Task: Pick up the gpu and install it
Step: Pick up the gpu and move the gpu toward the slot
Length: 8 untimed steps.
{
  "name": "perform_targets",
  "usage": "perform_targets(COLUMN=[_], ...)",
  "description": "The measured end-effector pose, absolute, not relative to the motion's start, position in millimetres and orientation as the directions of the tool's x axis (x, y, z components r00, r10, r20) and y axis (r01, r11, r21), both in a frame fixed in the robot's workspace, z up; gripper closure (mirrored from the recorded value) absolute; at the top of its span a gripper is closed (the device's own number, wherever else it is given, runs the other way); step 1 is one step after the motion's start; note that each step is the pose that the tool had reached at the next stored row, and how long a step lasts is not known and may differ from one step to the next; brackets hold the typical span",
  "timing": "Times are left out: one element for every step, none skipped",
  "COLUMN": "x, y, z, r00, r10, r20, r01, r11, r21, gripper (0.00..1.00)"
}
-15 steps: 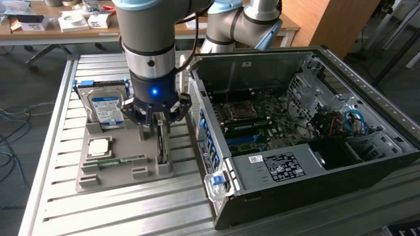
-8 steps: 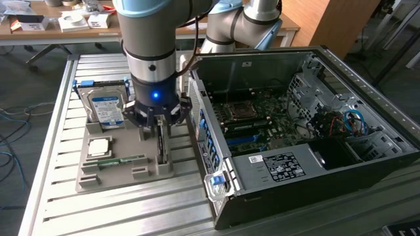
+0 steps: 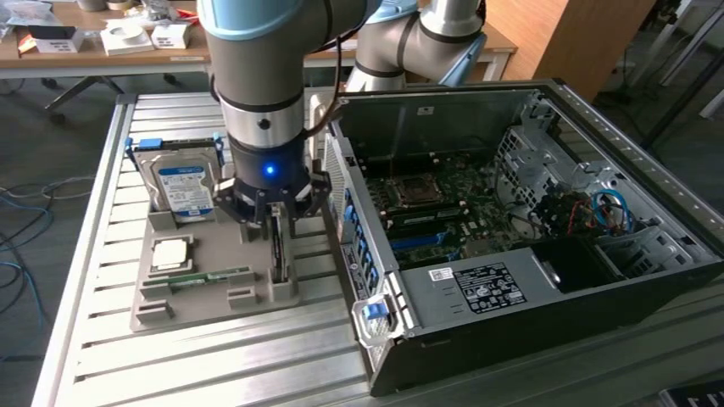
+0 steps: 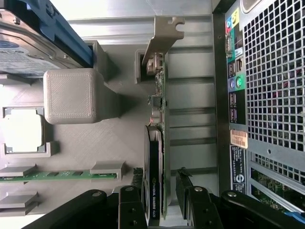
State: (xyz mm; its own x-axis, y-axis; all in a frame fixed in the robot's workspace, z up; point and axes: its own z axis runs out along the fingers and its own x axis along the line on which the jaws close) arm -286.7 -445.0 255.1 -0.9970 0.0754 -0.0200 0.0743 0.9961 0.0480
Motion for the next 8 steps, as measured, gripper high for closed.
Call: perform_targets(x=[-286.7,-286.6,-286.7,-286.7,-286.7,-286.6,-286.6,-286.7], y=[-445.0,-445.0,-445.0,-445.0,-445.0,-445.0,-445.0,-445.0], z=[254.3,253.8,253.6,253.4,253.0,252.7,252.3,252.2], r00=[-0.997,-0.997,-0.997,-0.997,-0.997,-0.997,-0.997,-0.997], r10=[0.075,0.075,0.075,0.075,0.075,0.075,0.075,0.075], r20=[-0.02,-0.02,-0.02,-0.02,-0.02,-0.02,-0.02,-0.02], r01=[0.074,0.074,0.074,0.074,0.074,0.074,0.074,0.074], r11=[0.996,0.996,0.996,0.996,0.996,0.996,0.996,0.996], r21=[0.048,0.048,0.048,0.048,0.048,0.048,0.048,0.048], gripper=[0.59,0.59,0.59,0.59,0.59,0.59,0.59,0.59])
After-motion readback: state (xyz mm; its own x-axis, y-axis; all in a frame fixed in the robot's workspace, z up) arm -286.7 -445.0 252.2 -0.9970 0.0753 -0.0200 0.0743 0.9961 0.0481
